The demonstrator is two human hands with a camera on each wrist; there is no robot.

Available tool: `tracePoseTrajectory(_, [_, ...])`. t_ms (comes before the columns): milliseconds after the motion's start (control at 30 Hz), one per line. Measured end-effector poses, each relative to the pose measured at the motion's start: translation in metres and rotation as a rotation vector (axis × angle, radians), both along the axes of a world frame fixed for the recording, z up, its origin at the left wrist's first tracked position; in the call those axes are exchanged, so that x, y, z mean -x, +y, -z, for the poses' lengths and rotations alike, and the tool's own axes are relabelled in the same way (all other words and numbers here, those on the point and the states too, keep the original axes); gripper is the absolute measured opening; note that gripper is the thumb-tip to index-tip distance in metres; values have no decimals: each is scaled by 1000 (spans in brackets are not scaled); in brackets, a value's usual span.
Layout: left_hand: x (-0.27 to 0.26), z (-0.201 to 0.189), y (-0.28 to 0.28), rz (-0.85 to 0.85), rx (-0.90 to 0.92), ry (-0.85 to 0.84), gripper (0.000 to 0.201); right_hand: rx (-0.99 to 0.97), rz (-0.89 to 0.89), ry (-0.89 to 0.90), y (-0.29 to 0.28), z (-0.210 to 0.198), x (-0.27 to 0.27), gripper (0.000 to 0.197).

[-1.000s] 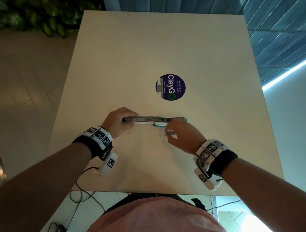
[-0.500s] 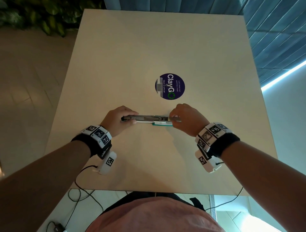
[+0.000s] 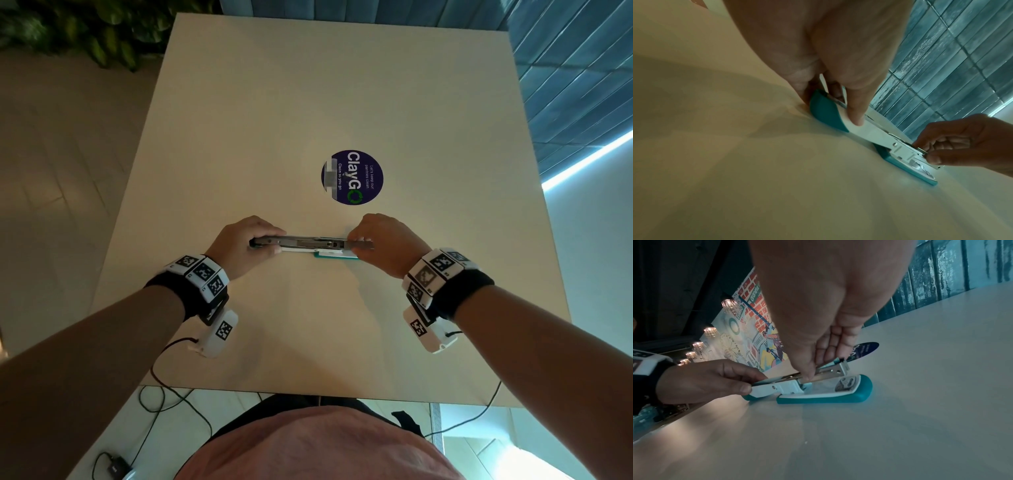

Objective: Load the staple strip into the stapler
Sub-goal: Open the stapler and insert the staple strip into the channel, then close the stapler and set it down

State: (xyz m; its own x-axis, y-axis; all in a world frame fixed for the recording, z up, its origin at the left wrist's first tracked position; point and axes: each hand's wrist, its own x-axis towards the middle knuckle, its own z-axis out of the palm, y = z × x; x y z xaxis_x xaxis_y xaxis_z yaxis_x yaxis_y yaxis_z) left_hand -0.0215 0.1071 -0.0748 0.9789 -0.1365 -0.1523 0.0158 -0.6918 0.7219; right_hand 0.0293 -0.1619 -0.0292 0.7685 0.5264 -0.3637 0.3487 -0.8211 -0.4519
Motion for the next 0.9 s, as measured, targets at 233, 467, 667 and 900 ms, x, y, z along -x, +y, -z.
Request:
tracePoseTrajectory(233, [-1, -3, 1, 15, -21, 14, 29, -8, 20, 38, -8, 12, 6, 30])
tracePoseTrajectory(467, [-3, -7, 4, 17, -119, 50, 42, -66, 207, 8, -29, 22, 11, 49])
tracePoseTrajectory(667, [1, -19, 9, 3, -157, 34, 34, -101, 238, 41, -33, 22, 11, 45])
tracePoseTrajectory(900, [-4, -61, 0, 32, 23, -66, 35, -109, 249, 71, -32, 24, 6, 41])
